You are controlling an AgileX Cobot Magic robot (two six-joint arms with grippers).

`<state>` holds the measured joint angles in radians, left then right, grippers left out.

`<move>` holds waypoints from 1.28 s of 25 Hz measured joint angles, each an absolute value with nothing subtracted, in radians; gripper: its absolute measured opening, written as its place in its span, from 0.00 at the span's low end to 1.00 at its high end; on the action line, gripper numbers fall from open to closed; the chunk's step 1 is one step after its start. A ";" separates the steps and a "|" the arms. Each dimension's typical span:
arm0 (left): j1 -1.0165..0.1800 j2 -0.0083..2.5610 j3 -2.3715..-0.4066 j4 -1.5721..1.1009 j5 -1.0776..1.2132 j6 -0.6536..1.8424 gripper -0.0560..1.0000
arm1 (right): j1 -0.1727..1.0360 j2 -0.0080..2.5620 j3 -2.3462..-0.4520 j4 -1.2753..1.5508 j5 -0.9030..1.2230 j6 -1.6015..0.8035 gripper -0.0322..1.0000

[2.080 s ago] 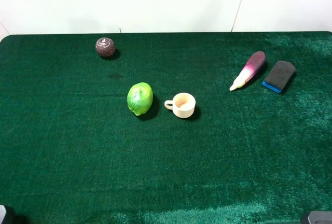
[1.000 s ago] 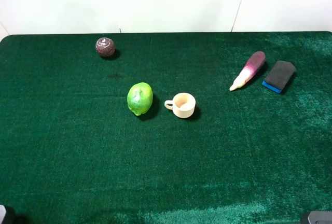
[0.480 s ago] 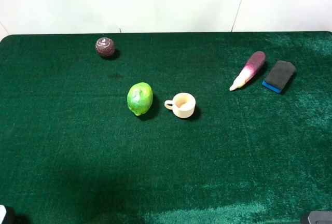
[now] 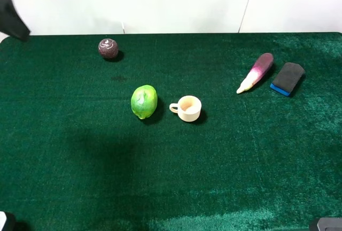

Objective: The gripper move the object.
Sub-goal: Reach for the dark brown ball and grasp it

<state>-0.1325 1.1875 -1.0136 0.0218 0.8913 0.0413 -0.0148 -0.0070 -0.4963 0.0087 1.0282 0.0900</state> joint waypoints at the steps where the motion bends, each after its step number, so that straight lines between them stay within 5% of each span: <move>1: -0.132 1.215 -1.024 0.022 0.881 0.044 0.96 | -0.015 -0.007 -0.496 0.009 1.028 0.090 0.70; 32: -0.163 2.091 -1.782 0.022 0.945 -0.019 0.96 | -0.015 -0.007 -0.496 0.009 1.028 0.090 0.70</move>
<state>-0.1627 2.0911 -1.7819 0.0217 0.9452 -0.0188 -0.0148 -0.0070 -0.4963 0.0087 1.0282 0.0900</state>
